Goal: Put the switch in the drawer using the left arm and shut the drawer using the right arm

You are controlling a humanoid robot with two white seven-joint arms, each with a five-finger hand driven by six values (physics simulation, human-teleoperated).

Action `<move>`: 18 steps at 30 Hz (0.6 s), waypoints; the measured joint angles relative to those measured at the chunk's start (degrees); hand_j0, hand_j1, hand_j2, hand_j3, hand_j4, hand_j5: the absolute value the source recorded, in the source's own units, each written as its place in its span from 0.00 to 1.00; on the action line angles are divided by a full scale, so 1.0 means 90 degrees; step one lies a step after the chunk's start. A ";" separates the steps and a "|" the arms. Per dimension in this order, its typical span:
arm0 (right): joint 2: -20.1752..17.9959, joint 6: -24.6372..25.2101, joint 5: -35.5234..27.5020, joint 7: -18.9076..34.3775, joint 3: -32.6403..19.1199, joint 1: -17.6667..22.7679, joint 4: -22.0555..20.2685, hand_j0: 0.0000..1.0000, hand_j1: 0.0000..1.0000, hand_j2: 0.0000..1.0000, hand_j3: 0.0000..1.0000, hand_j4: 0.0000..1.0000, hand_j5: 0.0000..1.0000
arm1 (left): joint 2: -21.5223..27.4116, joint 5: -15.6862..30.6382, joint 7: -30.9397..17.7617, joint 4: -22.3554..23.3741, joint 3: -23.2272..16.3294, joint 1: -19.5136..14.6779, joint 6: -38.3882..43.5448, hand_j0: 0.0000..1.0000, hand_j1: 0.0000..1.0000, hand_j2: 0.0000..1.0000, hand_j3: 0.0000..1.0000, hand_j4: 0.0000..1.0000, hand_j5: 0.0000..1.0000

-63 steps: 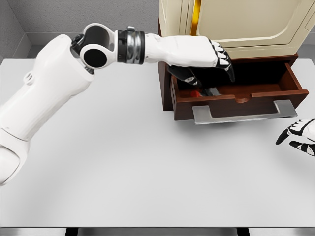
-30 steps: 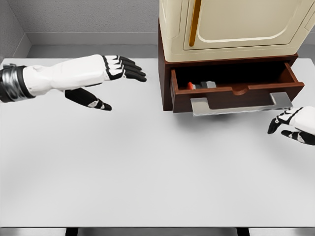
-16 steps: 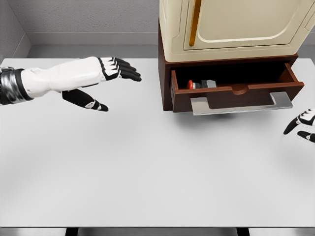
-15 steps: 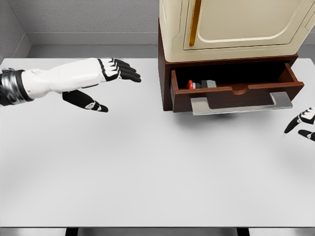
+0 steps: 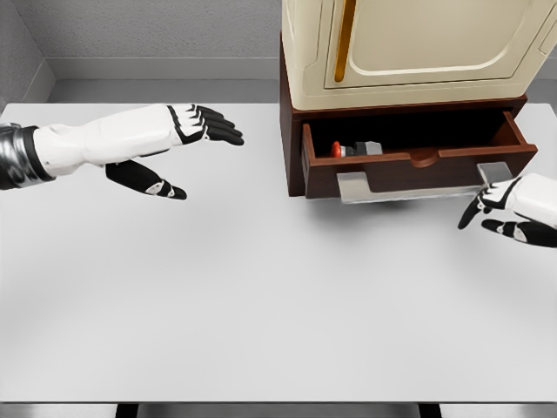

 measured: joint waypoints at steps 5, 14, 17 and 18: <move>0.0021 -0.0005 0.0037 -0.0003 0.0087 -0.0215 0.0191 0.53 0.53 0.53 0.53 0.53 0.53 | -0.0004 0.0008 0.0000 -0.0011 0.0006 0.0039 0.0000 0.95 0.95 0.95 0.95 0.95 0.95; 0.0052 0.0000 0.0049 -0.0002 0.0607 -0.0820 0.0473 0.54 0.54 0.54 0.54 0.54 0.54 | -0.0018 -0.0010 0.0000 -0.0018 -0.0002 0.0205 0.0000 0.95 0.95 0.95 0.95 0.95 0.95; 0.0072 0.0002 0.0048 0.0000 0.0768 -0.1015 0.0562 0.54 0.54 0.54 0.54 0.54 0.54 | -0.0012 -0.0015 0.0000 -0.0015 0.0001 0.0225 0.0000 0.95 0.95 0.95 0.95 0.95 0.95; 0.0087 0.0005 0.0041 0.0000 0.0808 -0.1035 0.0597 0.54 0.54 0.54 0.54 0.54 0.54 | -0.0012 -0.0015 0.0000 -0.0015 0.0000 0.0225 0.0000 0.95 0.95 0.95 0.95 0.95 0.95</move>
